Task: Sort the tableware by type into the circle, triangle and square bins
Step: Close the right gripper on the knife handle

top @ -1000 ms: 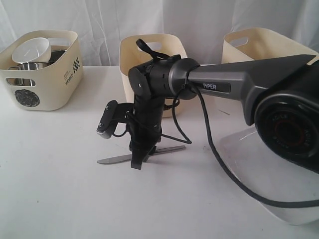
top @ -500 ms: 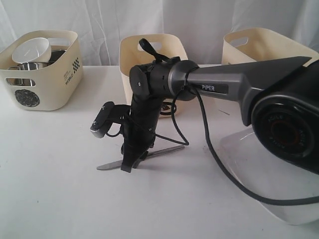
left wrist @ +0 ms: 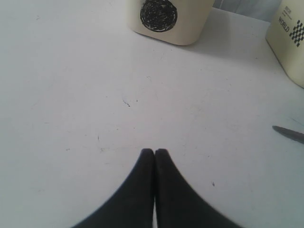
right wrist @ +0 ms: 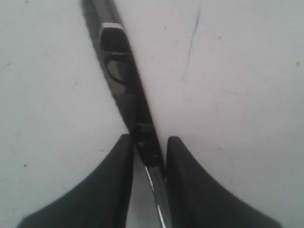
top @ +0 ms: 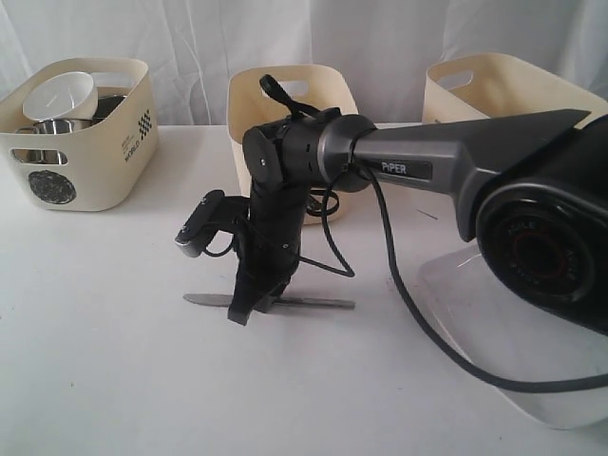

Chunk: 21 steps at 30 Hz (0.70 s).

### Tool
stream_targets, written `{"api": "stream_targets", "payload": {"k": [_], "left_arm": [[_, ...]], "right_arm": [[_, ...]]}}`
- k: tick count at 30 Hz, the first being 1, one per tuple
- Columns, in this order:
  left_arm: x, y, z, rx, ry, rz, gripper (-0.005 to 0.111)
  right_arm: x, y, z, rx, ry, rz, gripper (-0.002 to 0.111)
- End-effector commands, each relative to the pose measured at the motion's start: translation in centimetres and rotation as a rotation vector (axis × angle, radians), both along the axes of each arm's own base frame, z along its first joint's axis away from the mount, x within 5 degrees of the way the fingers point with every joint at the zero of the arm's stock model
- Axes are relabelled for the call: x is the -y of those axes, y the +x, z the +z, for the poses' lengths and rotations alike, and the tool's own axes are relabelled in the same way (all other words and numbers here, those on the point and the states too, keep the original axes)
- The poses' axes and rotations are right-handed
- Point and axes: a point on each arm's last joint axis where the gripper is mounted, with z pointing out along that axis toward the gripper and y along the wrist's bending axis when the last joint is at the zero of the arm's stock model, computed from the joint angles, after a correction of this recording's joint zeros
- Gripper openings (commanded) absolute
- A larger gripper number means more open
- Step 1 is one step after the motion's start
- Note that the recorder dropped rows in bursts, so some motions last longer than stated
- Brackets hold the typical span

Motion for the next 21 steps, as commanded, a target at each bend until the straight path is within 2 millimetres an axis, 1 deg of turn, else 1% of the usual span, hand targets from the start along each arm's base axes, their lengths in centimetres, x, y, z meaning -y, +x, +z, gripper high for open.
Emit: {"api": "stream_targets", "payload": {"k": [1, 4, 6, 8, 11, 13, 21], "left_arm": [[0.0, 0.0, -0.1, 0.005, -0.005, -0.004, 0.000], [0.0, 0.0, -0.1, 0.005, -0.005, -0.004, 0.000], [0.0, 0.0, -0.1, 0.005, -0.005, -0.004, 0.000], [0.0, 0.0, -0.1, 0.005, -0.005, -0.004, 0.000], [0.0, 0.0, -0.1, 0.005, -0.005, -0.004, 0.000], [0.0, 0.0, -0.1, 0.005, -0.005, -0.004, 0.000], [0.0, 0.0, -0.1, 0.005, -0.005, -0.004, 0.000]], "right_arm": [[0.7, -0.3, -3.5, -0.082, -0.085, 0.005, 0.013], [0.6, -0.3, -3.4, -0.075, -0.074, 0.002, 0.000], [0.6, -0.3, -3.4, -0.076, -0.072, -0.026, 0.000], [0.6, -0.3, -2.8, -0.073, -0.064, -0.034, 0.000], [0.4, -0.4, -1.4, -0.060, -0.032, -0.046, 0.000], [0.4, -0.4, -0.8, -0.053, -0.027, -0.058, 0.000], [0.3, -0.4, -0.7, -0.059, -0.011, -0.073, 0.000]]}}
